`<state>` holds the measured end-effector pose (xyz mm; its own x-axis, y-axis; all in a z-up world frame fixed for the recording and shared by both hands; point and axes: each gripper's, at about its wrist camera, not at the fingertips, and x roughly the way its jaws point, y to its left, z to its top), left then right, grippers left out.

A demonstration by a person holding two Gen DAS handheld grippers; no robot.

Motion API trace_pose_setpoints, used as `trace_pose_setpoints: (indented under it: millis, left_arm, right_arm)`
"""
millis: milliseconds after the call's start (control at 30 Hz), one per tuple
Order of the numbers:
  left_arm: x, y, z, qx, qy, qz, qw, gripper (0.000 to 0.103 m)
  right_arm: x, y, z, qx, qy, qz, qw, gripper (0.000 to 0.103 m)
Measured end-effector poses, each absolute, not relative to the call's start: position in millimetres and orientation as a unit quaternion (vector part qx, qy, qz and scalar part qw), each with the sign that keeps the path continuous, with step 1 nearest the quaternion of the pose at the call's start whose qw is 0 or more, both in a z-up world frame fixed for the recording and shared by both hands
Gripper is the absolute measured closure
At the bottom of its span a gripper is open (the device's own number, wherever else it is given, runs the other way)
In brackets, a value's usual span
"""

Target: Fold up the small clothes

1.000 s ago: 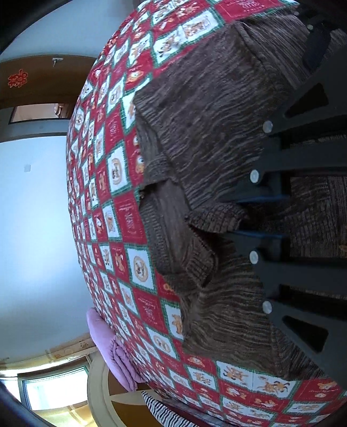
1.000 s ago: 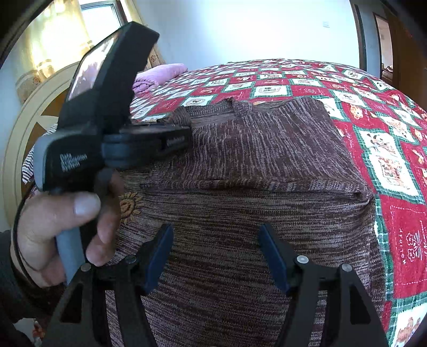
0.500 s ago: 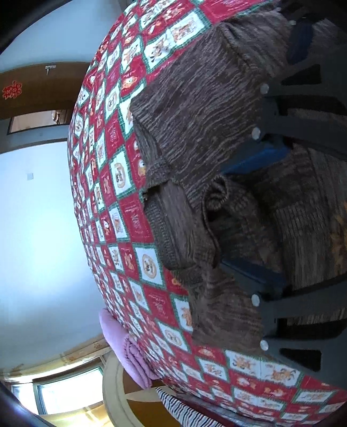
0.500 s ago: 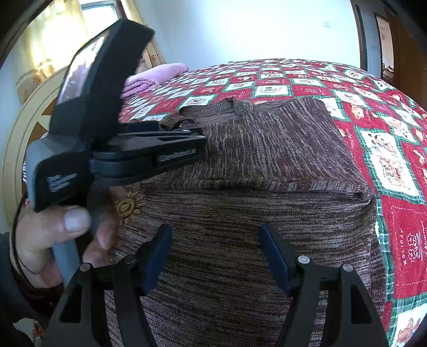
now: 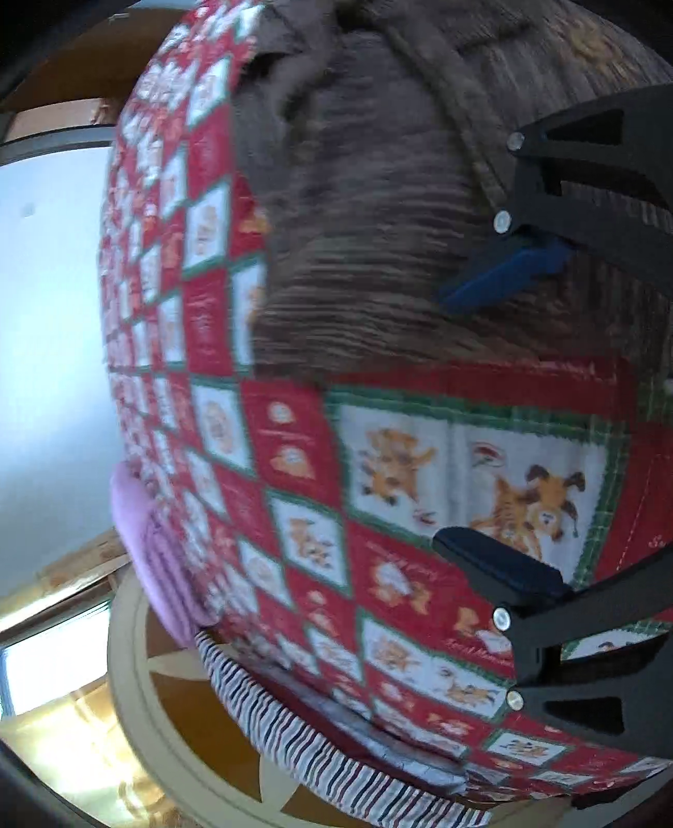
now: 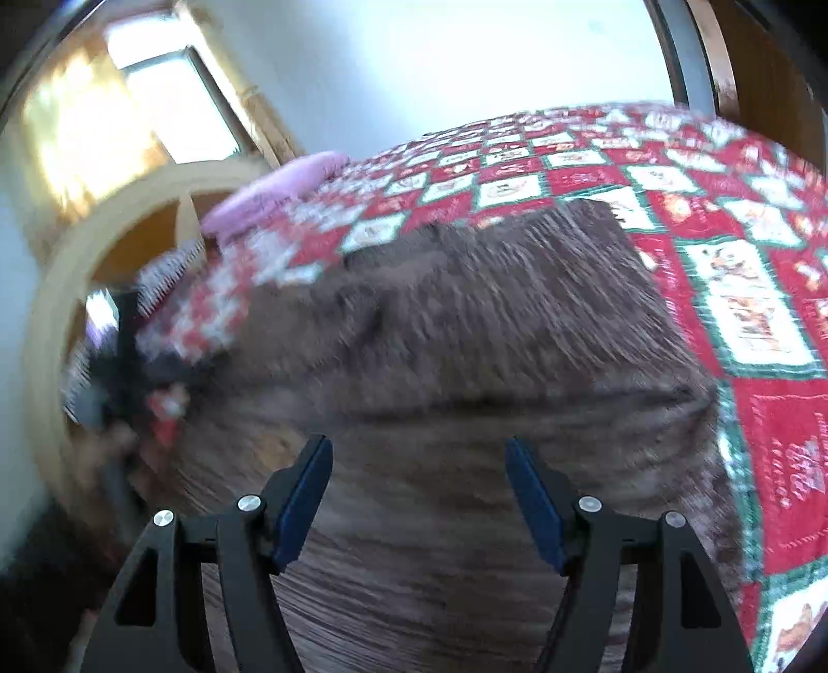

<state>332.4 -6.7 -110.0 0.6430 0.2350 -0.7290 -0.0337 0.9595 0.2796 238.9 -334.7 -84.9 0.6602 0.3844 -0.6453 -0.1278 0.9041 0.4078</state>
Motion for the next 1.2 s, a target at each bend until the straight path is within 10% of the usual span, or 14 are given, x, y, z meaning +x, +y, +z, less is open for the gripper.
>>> trace_pose_setpoints:
  millis: [300,367,433,600,733,800,867,1200]
  left_arm:
    - [303.8,-10.0,-114.9,0.15,0.391,0.084,0.904,0.008]
    - [305.3,0.6,-115.6,0.136,0.4,0.079,0.903,0.003]
    - [305.9,10.3,-116.2,0.114,0.411,0.067,0.902,0.001]
    - [301.6,29.0,-118.4,0.066,0.428,0.043,0.901,0.0]
    - [296.5,28.3,-117.0,0.056,0.421,0.037,0.904,0.0]
    - [292.8,29.2,-111.9,0.054,0.415,0.034,0.908,0.0]
    - [285.1,34.8,-98.7,0.046,0.398,0.04,0.915,0.001]
    - [312.9,-3.9,-76.9,0.079,0.361,0.038,0.928,0.0]
  right_arm:
    - [335.4,-281.9,-78.7,0.153,0.443,0.151,0.87,0.035]
    - [349.0,-269.2,-92.9,0.124,0.455,0.14,0.871,0.055]
    - [349.6,-273.4,-98.7,0.134,0.455,0.123,0.872,0.096]
    - [312.8,-290.7,-94.0,0.168,0.458,0.159,0.858,0.097]
    - [304.2,-293.2,-106.1,0.141,0.474,0.159,0.854,0.095]
    - [306.8,-294.7,-106.8,0.131,0.469,0.141,0.862,0.075]
    - [309.4,-297.4,-101.9,0.139,0.464,0.132,0.865,0.033]
    - [333.1,-246.7,-85.2,0.188,0.421,0.239,0.854,0.033]
